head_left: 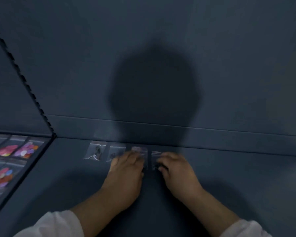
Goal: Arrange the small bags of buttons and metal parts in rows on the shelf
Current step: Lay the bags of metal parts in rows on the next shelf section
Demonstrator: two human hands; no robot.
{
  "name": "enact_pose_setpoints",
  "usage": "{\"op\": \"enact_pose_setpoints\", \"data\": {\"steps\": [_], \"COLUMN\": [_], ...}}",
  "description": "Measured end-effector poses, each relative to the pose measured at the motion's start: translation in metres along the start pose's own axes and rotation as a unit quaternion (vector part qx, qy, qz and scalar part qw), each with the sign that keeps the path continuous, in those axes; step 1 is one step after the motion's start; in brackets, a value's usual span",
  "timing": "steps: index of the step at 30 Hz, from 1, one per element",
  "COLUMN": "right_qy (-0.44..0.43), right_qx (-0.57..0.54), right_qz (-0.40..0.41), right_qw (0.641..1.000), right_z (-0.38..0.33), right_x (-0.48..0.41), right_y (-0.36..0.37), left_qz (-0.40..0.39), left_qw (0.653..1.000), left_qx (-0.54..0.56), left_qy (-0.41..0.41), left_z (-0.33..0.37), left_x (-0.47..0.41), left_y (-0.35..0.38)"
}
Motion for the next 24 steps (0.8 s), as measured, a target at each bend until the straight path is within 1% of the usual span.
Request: {"op": "enact_pose_setpoints", "data": {"steps": [2,4,8,12,18,24], "right_qy": [-0.023,-0.032,-0.034,-0.042,-0.042,-0.052], "right_qx": [0.014,0.027,0.045,0.048,0.062,0.077], "right_qz": [-0.003,-0.006,0.005,0.011,0.017,0.031], "right_qw": [1.0,0.999,0.998,0.998,0.997,0.995], "right_z": [0.002,0.003,0.004,0.002,0.001,-0.001], "right_x": [0.002,0.0,-0.008,-0.011,-0.016,-0.015], "right_y": [0.008,0.01,0.007,0.009,0.01,0.01], "left_qz": [-0.017,-0.023,-0.045,-0.048,-0.068,-0.06], "left_qw": [0.999,0.999,0.998,0.998,0.996,0.996], "left_qx": [-0.03,-0.047,-0.035,-0.027,-0.062,-0.063], "left_qy": [0.016,0.012,0.012,0.008,-0.006,-0.014], "left_z": [0.006,0.005,0.0,-0.001,-0.006,-0.01], "left_x": [0.002,0.002,-0.001,0.001,-0.001,-0.004], "left_y": [0.01,0.015,0.017,0.016,0.022,0.023]}}
Point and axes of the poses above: each hand's wrist, its own x-axis away from the middle knuckle, its own y-axis out of the palm, z = x × y, the point moved 10 cm from there along -x, towards the middle knuckle, and after that the axes turned 12 degrees about -z, right-handed, at the moved point
